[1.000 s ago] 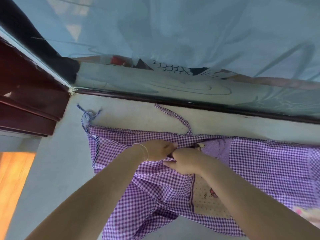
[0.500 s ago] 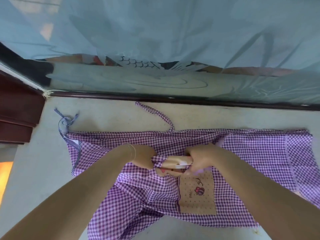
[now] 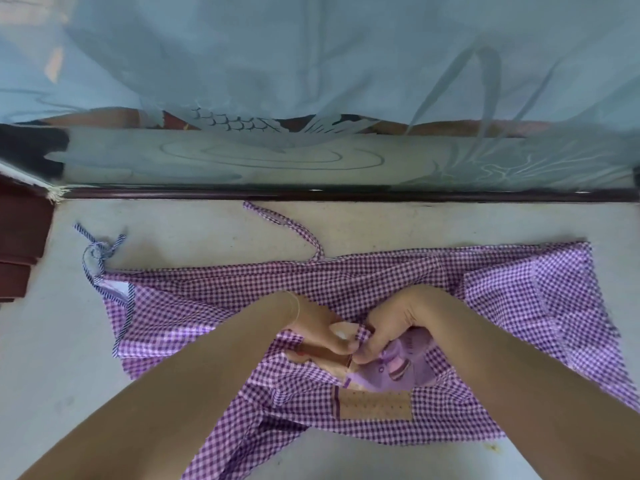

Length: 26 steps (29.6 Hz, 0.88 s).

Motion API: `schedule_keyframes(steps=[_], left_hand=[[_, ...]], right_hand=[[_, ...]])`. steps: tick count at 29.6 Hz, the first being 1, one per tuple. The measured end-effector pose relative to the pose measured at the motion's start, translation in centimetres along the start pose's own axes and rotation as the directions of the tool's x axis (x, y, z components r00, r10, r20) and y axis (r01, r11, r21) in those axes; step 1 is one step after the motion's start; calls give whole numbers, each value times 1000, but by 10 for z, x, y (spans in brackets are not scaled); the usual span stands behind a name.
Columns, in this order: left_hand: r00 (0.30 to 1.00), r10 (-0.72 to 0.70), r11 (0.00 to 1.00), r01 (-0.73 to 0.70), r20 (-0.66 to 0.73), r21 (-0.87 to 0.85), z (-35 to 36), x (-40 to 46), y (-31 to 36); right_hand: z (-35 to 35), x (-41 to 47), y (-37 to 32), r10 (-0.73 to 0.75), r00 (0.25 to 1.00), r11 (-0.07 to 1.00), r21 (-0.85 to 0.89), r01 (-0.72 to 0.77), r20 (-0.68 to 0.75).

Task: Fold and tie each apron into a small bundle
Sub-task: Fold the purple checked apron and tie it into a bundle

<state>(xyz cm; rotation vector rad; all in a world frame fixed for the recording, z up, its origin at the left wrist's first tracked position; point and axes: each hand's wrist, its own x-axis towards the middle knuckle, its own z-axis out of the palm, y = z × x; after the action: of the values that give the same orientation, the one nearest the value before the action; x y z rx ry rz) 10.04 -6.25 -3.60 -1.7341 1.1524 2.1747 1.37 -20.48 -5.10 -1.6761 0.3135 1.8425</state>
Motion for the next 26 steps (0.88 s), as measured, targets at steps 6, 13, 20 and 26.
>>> schedule_keyframes(steps=[6,13,20,26], left_hand=[[980,7,977,-50,201,207,0,21,3],[996,84,978,-88,33,190,-9,30,4],[739,-23,977,159,-674,142,-14,33,-34],[417,-86,934,349,-905,72,3,41,-73]], right_hand=[[7,-4,29,87,996,994,-59,-88,-12],[3,-8,44,2,994,1000,3,-1,-112],[-31,-26,60,-70,816,997,-62,42,-574],[-36,8,60,-239,422,946,-309,-104,-874]])
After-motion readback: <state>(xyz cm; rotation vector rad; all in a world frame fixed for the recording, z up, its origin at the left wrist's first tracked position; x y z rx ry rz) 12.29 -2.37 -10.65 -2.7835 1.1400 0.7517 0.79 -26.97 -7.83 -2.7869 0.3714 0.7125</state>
